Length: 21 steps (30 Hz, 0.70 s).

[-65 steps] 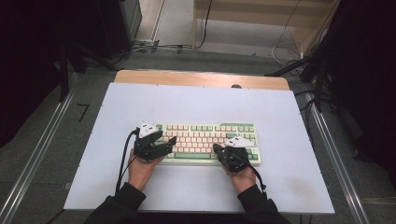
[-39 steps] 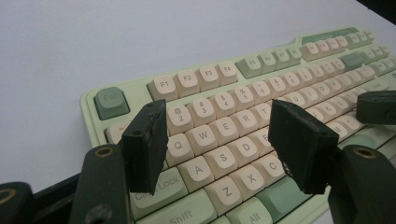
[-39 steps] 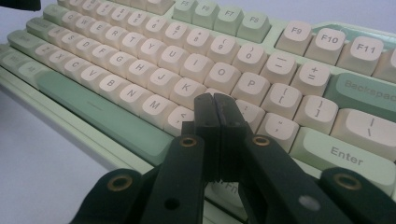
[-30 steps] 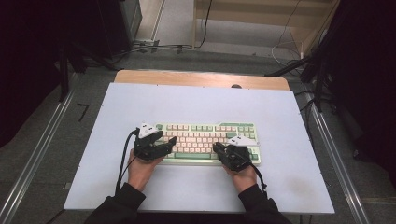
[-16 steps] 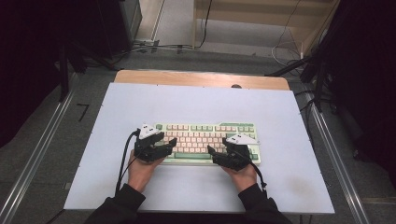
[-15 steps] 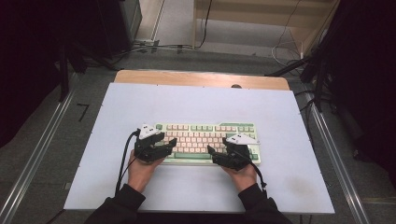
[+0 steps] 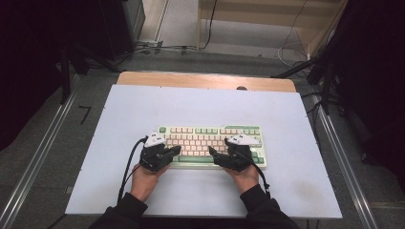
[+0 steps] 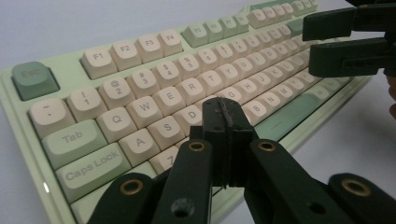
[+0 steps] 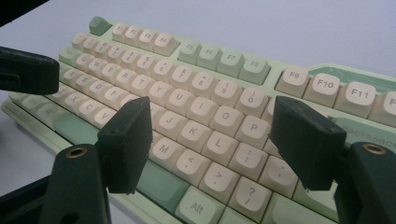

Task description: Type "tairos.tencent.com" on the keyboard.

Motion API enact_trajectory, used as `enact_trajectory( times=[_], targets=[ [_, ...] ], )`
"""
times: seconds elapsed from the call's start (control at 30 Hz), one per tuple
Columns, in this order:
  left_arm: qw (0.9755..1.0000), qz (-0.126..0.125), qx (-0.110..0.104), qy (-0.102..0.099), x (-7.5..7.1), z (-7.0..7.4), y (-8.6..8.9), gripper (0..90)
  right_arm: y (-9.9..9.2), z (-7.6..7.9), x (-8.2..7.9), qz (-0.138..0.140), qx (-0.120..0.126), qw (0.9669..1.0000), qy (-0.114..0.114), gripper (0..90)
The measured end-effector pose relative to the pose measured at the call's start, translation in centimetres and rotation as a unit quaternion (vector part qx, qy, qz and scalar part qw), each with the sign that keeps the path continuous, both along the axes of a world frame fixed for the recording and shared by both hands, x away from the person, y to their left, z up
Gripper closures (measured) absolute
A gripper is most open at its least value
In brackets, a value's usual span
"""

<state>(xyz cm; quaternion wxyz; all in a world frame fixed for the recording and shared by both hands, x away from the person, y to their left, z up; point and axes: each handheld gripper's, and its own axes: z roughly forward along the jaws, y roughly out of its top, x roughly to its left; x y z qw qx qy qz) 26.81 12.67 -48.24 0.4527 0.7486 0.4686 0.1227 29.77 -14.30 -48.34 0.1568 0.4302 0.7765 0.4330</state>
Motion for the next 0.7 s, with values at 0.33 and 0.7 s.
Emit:
enact_trajectory(
  times=[0.33,0.7],
  targets=[
    [1.0,0.0,0.008,0.003,0.4,-0.7,-1.2,90.0,0.4,0.0,0.1,0.006,-0.001,1.0,-0.001,28.0],
    [0.9998,0.004,0.018,0.009,0.8,-1.0,-1.6,90.0,0.4,0.0,0.1,0.006,-0.004,1.0,0.002,27.9]
  ],
)
